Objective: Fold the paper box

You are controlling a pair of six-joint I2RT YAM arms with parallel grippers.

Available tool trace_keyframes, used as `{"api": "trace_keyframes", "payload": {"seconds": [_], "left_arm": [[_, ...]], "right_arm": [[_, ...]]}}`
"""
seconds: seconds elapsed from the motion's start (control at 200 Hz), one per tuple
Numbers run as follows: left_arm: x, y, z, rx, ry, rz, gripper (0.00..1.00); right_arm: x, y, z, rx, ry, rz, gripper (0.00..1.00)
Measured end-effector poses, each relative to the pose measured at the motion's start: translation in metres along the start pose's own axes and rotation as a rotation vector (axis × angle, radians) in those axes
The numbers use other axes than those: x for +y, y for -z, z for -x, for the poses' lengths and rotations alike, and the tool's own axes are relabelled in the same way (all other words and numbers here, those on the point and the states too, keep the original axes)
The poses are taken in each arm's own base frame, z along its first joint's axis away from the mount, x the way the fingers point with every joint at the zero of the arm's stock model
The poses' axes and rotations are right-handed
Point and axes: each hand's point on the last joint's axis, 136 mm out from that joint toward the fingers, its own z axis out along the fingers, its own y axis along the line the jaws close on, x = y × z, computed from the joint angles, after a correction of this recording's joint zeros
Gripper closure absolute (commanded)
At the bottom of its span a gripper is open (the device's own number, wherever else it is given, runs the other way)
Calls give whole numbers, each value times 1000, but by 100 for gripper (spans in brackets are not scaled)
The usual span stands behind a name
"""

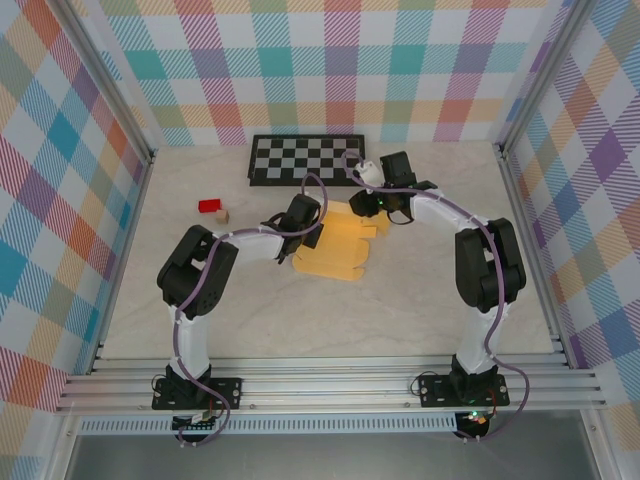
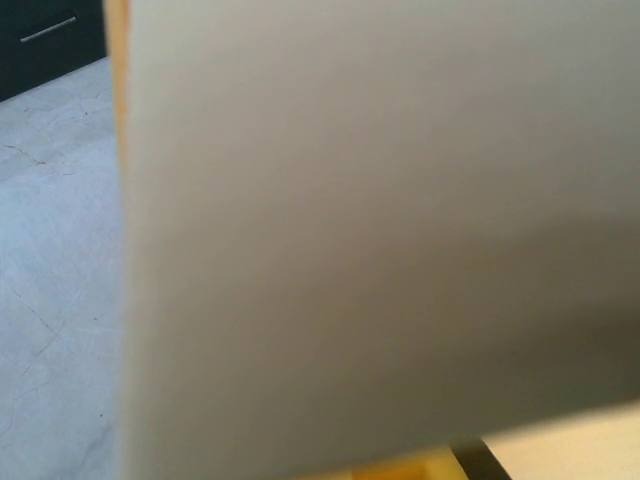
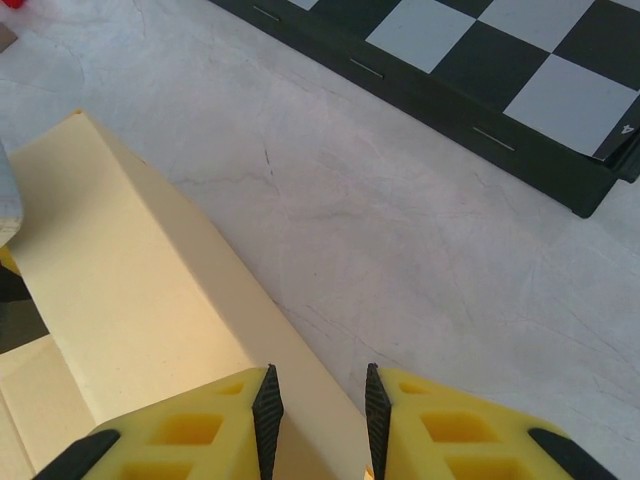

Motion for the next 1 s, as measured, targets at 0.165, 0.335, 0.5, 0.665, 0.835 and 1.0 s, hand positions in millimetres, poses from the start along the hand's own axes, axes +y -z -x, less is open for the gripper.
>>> {"api": "trace_keyframes", "payload": {"seconds": [0.165, 0.335, 0.5, 0.665, 0.835, 1.0], "left_arm": [[0, -2, 1, 20, 12, -7, 85], [0, -3, -3, 48, 42, -68, 75], [11, 9, -3, 30, 96, -131, 66], [19, 22, 8, -30, 141, -152, 64], [15, 22, 22, -89, 167, -177, 64], [11, 14, 26, -116, 176, -195, 66]], "right_arm": [[-1, -1, 0, -9, 8, -15, 69], [0, -1, 0, -5, 16, -38, 69], [-2, -1, 0, -2, 19, -56, 69], [-4, 1, 1, 0, 20, -71, 69], [-2, 0, 1, 2, 23, -75, 70], [1, 0, 0, 8, 26, -72, 70]]}}
